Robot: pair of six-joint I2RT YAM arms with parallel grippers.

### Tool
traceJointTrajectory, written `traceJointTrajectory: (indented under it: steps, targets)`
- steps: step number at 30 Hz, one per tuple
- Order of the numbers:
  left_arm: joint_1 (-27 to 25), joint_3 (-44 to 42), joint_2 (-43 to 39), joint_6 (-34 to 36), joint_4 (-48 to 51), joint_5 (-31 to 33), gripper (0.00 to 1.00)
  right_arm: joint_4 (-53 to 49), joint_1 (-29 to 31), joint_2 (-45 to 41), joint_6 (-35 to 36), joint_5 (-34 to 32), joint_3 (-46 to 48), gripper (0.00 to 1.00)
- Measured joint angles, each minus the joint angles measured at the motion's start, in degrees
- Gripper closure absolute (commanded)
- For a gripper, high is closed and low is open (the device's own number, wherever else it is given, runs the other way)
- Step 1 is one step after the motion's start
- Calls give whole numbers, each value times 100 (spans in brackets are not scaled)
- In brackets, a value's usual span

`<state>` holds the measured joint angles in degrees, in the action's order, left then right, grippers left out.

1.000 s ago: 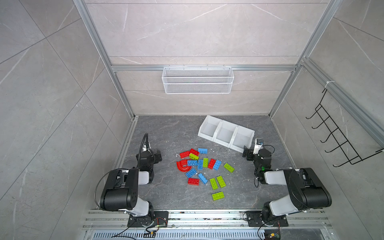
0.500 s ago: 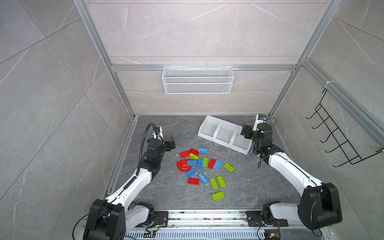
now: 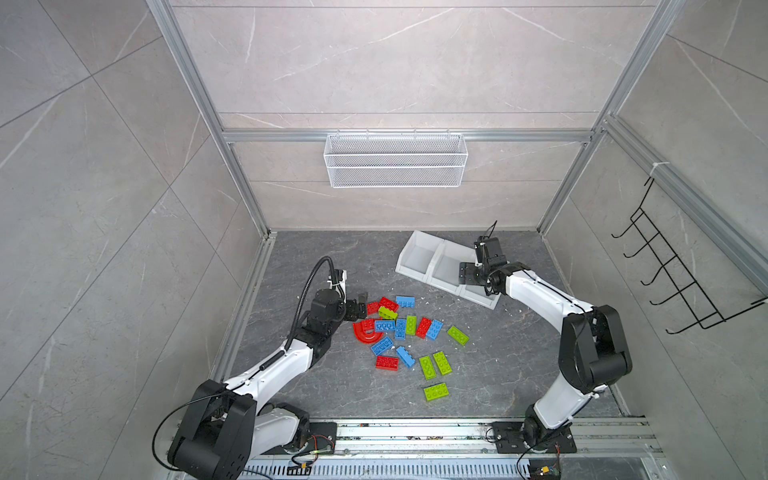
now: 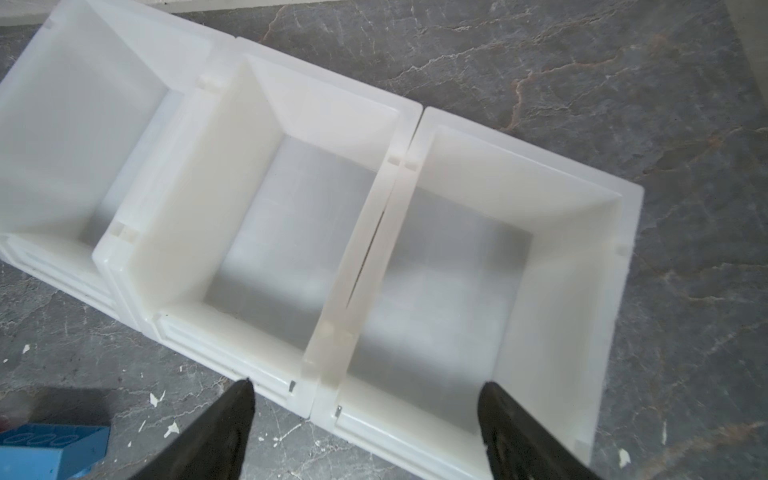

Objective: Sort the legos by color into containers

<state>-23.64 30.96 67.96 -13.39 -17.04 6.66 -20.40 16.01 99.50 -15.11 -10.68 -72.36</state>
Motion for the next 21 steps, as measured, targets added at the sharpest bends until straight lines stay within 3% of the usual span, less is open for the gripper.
traceJointTrajectory:
  steps: [7,12,21]
  targets:
    - [4,-79,-203,-9,-7,509,0,-428,149,999,-17,-22,-1003,19]
    - [7,-151,-282,-9,7,721,0,-776,164,1497,-31,-61,-1478,28]
    - [7,-299,-387,-125,-7,1147,0,-1292,181,2149,83,26,-2225,57]
